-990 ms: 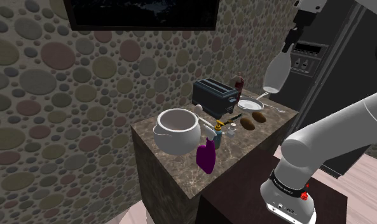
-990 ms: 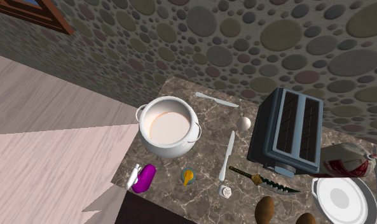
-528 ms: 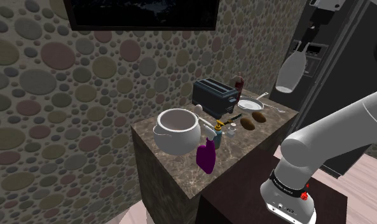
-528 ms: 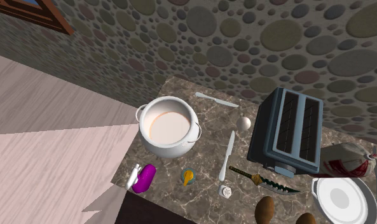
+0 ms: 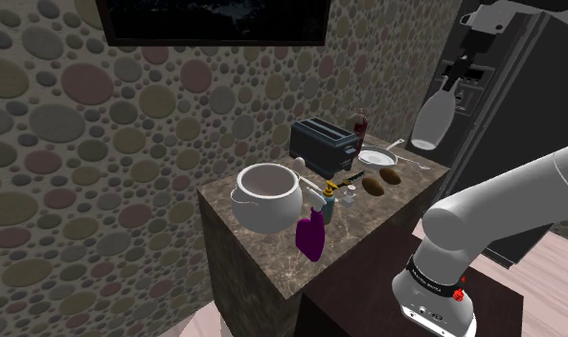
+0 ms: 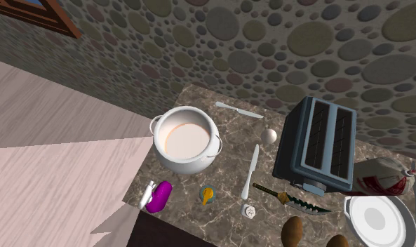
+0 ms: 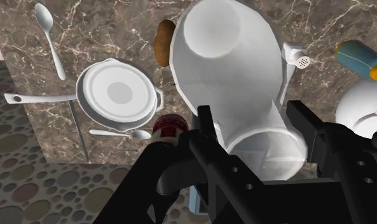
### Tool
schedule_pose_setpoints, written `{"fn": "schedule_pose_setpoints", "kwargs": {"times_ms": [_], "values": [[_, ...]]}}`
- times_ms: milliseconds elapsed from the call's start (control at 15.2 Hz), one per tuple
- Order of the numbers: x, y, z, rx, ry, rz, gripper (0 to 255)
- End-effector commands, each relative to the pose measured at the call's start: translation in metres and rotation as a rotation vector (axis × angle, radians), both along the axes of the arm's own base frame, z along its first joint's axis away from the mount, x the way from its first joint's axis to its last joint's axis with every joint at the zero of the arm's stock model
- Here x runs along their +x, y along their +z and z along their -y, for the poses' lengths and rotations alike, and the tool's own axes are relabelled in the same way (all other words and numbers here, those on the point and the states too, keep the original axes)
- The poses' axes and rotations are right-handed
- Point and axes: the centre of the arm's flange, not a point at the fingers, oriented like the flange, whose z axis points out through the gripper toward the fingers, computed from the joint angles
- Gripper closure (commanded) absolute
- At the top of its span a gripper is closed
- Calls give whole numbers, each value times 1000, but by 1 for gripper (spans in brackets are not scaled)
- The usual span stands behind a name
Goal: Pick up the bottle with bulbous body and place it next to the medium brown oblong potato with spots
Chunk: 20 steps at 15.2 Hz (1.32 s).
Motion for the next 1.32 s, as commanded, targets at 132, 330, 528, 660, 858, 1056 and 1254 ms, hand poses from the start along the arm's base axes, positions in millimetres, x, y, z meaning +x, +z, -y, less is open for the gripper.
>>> {"fn": "schedule_pose_setpoints", "kwargs": {"times_ms": [132, 330, 528, 660, 858, 1056, 1254], "values": [[-1, -21, 0, -1, 0, 1, 255], [-1, -37, 0, -1, 0, 1, 255], [-1, -53, 0, -1, 0, 1, 255], [-1, -63, 0, -1, 0, 1, 255], [-1, -79, 0, -1, 0, 1, 255], [-1, -95, 0, -1, 0, 1, 255], [-1, -111, 0, -1, 0, 1, 255]]}}
